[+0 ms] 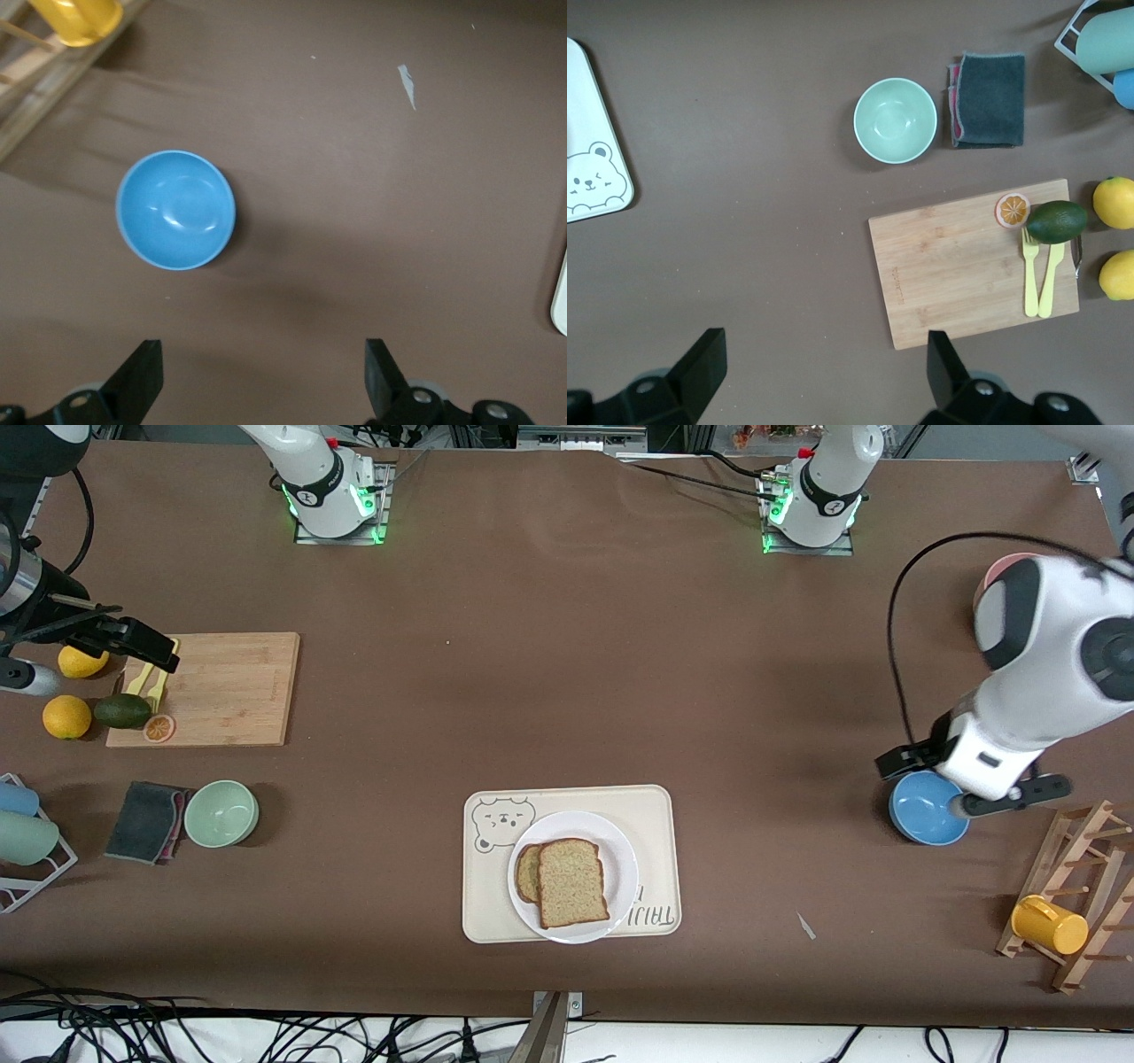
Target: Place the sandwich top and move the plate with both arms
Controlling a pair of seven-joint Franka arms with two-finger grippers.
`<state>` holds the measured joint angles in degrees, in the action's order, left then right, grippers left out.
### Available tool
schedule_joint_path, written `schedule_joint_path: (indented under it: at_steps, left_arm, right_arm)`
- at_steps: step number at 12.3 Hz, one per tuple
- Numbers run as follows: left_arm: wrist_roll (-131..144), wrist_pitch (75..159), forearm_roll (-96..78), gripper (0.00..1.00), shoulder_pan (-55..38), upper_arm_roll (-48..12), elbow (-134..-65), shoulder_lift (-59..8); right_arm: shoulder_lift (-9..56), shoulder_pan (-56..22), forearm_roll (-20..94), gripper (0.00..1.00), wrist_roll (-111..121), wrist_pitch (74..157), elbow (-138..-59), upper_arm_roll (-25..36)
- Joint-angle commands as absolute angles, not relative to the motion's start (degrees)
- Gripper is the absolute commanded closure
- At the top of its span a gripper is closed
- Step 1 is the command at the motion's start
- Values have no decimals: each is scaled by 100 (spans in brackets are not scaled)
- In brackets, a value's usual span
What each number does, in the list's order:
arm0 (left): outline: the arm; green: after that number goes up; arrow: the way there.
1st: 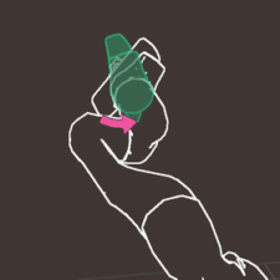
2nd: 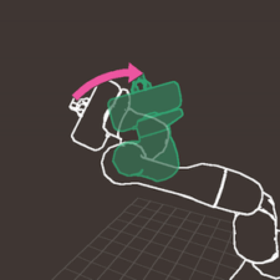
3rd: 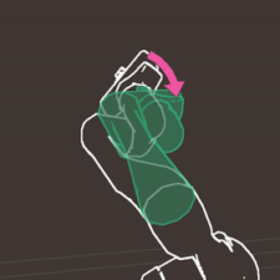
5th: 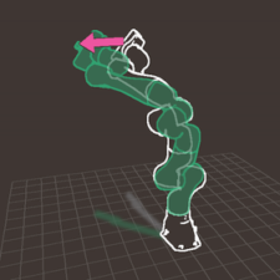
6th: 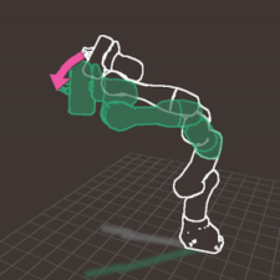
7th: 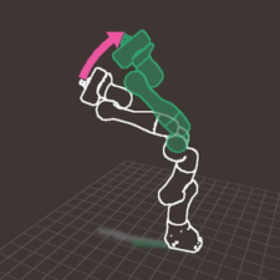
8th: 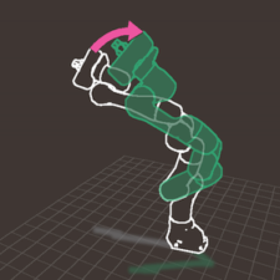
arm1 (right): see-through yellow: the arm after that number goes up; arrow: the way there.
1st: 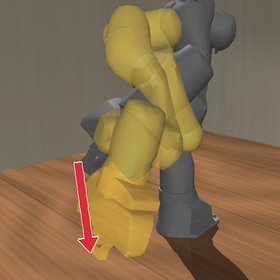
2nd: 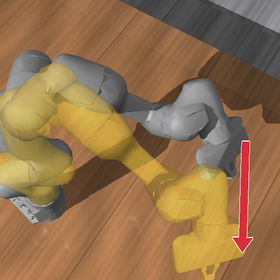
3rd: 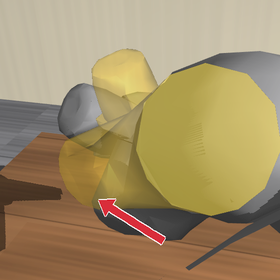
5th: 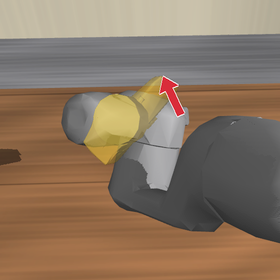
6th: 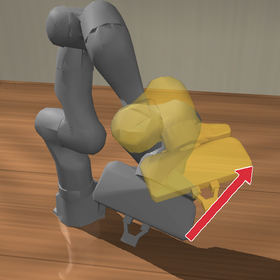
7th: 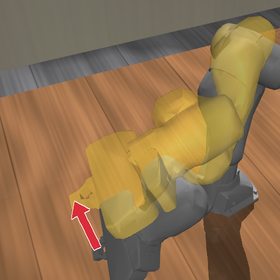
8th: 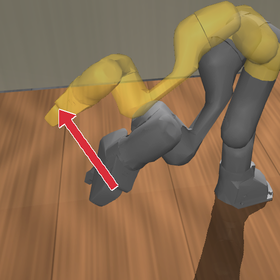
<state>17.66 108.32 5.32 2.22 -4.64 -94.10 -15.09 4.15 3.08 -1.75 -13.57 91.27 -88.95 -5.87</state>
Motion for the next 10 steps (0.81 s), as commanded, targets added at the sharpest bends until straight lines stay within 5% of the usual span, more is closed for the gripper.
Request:
schedule_joint_path:
  at_steps: [1, 10]
  left_arm:
    - [1320, 10566, 624, 0, 578, -536, -9545, -1065]
    - [1055, 9985, 422, 0, 853, -545, -9176, -852]
  right_arm:
    - [343, 343, -53, 0, -1274, 9211, -8939, -598]
    - [325, 343, -53, 0, -1266, 9237, -8939, -606]
